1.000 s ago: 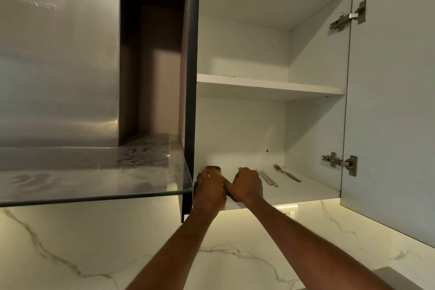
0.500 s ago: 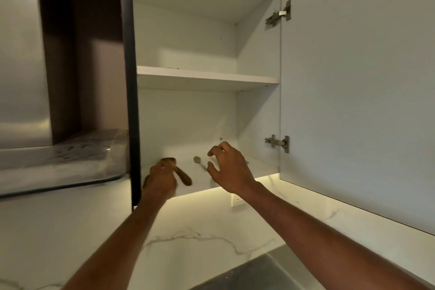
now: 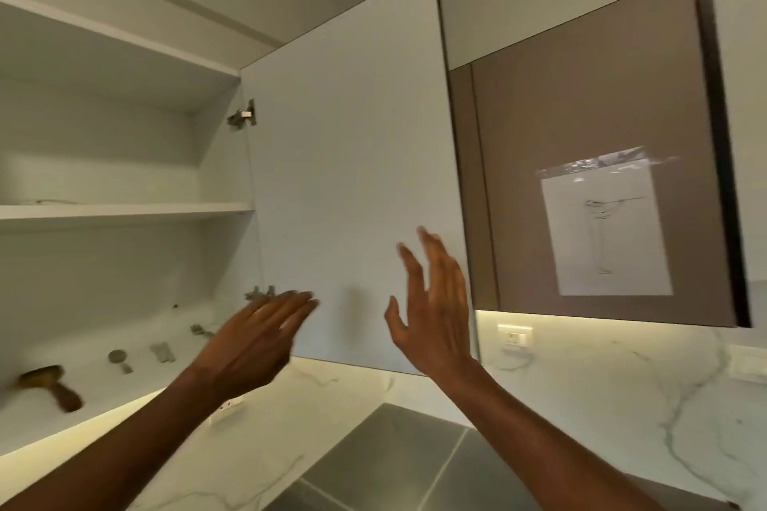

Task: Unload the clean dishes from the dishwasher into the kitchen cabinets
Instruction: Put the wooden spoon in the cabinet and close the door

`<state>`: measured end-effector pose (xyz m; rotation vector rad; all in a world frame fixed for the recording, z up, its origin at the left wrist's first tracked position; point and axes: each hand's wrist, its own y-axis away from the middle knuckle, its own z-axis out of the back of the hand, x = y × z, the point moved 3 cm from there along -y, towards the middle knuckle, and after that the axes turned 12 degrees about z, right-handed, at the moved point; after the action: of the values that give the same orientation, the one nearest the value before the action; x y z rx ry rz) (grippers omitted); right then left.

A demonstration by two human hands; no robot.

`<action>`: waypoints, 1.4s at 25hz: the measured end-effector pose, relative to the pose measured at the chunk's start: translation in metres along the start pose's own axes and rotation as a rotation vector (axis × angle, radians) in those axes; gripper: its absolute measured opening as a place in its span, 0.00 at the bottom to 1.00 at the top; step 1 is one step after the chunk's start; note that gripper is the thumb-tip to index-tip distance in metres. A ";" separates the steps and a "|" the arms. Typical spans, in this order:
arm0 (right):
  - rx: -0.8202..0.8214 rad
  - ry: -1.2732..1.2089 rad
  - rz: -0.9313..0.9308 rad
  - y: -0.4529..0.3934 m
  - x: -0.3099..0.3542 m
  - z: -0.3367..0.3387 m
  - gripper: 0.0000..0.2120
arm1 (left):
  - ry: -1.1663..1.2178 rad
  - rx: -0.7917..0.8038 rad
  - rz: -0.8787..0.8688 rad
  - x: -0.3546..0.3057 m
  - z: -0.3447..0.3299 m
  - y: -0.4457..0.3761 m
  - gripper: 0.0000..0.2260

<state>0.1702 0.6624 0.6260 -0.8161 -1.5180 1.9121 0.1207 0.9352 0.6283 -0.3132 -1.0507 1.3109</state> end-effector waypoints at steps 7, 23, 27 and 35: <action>0.325 -0.688 -0.850 0.081 -0.089 -0.013 0.31 | -0.006 -0.124 -0.285 -0.184 0.083 -0.151 0.27; 0.151 -1.064 -0.186 -0.012 0.208 -0.068 0.41 | -0.720 0.353 0.007 0.019 0.189 -0.043 0.29; 0.224 -0.932 0.011 -0.061 0.288 -0.112 0.46 | -0.826 0.260 0.176 0.131 0.186 0.011 0.30; 0.380 -0.582 0.298 -0.158 0.332 -0.164 0.59 | -0.626 0.318 0.534 0.256 0.172 0.018 0.35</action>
<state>0.0831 1.0461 0.7134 -0.3367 -1.3054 2.7218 -0.0486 1.1065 0.8220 0.0828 -1.2942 2.1136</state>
